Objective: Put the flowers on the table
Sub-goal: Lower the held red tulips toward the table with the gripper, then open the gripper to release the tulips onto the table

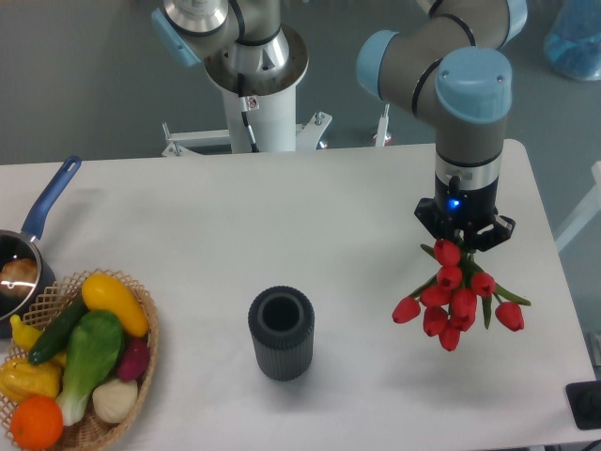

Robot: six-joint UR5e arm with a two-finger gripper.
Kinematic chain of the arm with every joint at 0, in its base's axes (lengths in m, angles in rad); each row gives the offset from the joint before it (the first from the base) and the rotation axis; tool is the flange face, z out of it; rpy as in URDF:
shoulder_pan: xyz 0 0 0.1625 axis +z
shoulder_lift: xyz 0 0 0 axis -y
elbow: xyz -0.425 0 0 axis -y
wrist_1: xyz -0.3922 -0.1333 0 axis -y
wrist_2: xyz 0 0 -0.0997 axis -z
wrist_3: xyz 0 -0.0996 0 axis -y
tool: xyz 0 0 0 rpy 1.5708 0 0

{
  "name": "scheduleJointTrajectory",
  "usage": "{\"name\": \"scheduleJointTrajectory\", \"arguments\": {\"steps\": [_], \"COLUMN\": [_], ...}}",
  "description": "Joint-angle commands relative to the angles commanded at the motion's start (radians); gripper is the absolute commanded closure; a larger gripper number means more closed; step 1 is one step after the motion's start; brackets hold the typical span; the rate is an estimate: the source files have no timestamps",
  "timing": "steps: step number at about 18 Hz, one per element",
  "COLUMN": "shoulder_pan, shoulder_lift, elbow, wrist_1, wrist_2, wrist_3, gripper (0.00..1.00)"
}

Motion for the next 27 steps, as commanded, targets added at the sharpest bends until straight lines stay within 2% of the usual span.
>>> {"name": "scheduleJointTrajectory", "arguments": {"steps": [7, 12, 14, 15, 16, 18, 27], "shoulder_pan": [-0.021, -0.043, -0.046, -0.046, -0.046, -0.046, -0.043], "shoulder_lift": [-0.028, -0.086, -0.095, -0.098, -0.103, -0.11, -0.103], "elbow": [0.0, -0.005, -0.008, -0.008, -0.008, -0.008, -0.017], "wrist_1": [0.003, 0.011, 0.011, 0.011, 0.012, 0.02, 0.055], "wrist_2": [-0.001, -0.006, -0.009, -0.012, -0.011, -0.009, -0.005], "wrist_3": [-0.012, -0.015, -0.012, -0.003, -0.002, -0.002, -0.003], "gripper": [0.97, 0.95, 0.81, 0.53, 0.41, 0.0, 0.0]}}
